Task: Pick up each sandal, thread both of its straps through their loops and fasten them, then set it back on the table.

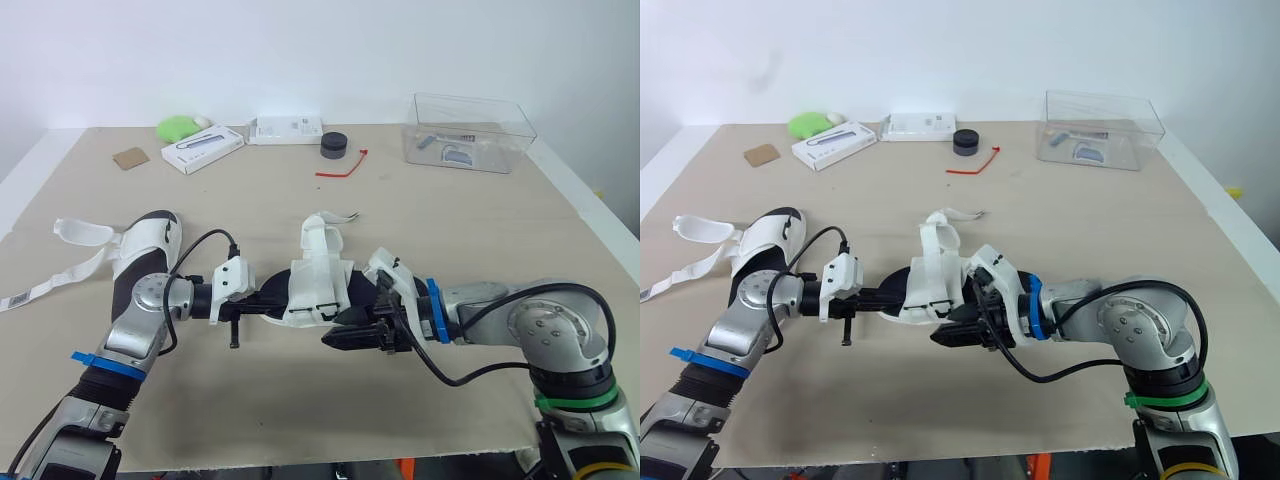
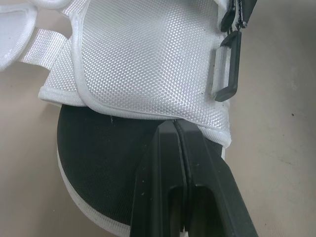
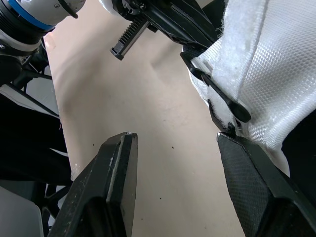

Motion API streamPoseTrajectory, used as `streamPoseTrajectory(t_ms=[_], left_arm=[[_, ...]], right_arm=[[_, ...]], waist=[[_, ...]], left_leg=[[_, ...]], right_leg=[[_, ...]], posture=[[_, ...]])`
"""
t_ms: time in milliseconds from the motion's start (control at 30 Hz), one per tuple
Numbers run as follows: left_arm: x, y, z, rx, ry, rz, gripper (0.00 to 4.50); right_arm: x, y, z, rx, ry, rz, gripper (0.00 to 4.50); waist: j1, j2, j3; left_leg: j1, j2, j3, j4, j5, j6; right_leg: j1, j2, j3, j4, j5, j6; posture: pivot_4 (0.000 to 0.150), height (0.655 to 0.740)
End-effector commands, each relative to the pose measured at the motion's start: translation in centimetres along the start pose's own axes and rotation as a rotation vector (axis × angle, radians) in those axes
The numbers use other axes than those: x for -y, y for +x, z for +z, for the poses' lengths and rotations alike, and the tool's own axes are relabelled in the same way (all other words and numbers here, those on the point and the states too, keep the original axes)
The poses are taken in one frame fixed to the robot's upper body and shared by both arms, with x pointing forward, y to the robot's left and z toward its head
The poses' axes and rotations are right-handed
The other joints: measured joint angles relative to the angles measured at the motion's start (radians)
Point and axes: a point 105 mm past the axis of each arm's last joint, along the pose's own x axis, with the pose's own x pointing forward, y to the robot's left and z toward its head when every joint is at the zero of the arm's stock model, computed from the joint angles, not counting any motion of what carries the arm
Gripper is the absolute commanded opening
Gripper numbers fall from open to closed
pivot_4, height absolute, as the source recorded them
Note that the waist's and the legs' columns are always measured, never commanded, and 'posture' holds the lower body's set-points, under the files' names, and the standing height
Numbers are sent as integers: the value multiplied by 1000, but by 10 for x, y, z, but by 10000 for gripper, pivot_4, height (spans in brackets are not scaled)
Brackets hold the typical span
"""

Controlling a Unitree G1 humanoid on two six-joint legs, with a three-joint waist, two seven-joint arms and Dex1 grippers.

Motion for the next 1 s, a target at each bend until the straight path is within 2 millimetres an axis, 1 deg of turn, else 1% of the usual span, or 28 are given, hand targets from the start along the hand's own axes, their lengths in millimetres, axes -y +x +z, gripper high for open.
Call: streamPoseTrajectory(t_ms=[33,100,233,333,433,600,733,800,867,967,1000], left_arm=[[4,-1,-4,-18,-6,-11,0],[4,-1,-4,-18,-6,-11,0],[4,0,-4,-17,-9,-12,0],[4,0,-4,-16,-8,-12,0],[4,0,-4,-19,-8,-11,0],[4,0,-4,-18,-9,-10,0],[4,1,-4,-17,-10,-11,0],[4,1,-4,-17,-10,-10,0],[4,1,-4,-17,-10,-10,0],[4,1,-4,-17,-11,-9,0],[4,1,-4,-17,-11,-8,0]], right_arm=[[1,-5,-3,1,-26,-25,28014],[2,-5,-4,-1,-25,-30,28014],[1,-5,6,43,-31,-25,28014],[1,-4,9,58,-28,-24,28014],[-3,-3,14,79,-17,2,28014],[-10,-2,18,97,5,42,28014],[-9,-1,19,108,41,47,28014],[-6,0,15,94,54,27,22887],[-3,0,12,80,74,14,15910],[-1,0,8,66,91,5,2503],[-1,0,7,62,96,3,1176]], waist=[[0,0,0],[0,0,0],[0,0,0],[0,0,0],[0,0,0],[0,0,0],[0,0,0],[0,0,0],[0,0,0],[0,0,0],[0,0,0]], left_leg=[[0,0,0,0,0,0],[0,0,0,0,0,0],[0,0,0,0,0,0],[0,0,0,0,0,0],[0,0,0,0,0,0],[0,0,0,0,0,0],[0,0,0,0,0,0],[0,0,0,0,0,0],[0,0,0,0,0,0],[0,0,0,-1,0,0],[0,0,0,-1,0,0]], right_leg=[[0,0,0,0,0,0],[0,0,0,0,0,0],[0,0,0,0,0,0],[0,0,0,0,0,0],[0,0,0,0,0,0],[0,0,0,0,0,0],[0,0,0,0,0,0],[0,0,0,0,0,0],[0,0,0,0,0,0],[0,0,0,0,0,0],[0,0,0,0,0,0]], posture=[[1500,7400],[1500,7400],[1500,7400],[1500,7400],[1500,7400],[1500,7400],[1500,7400],[1500,7400],[1500,7400],[1500,7400],[1500,7400]])
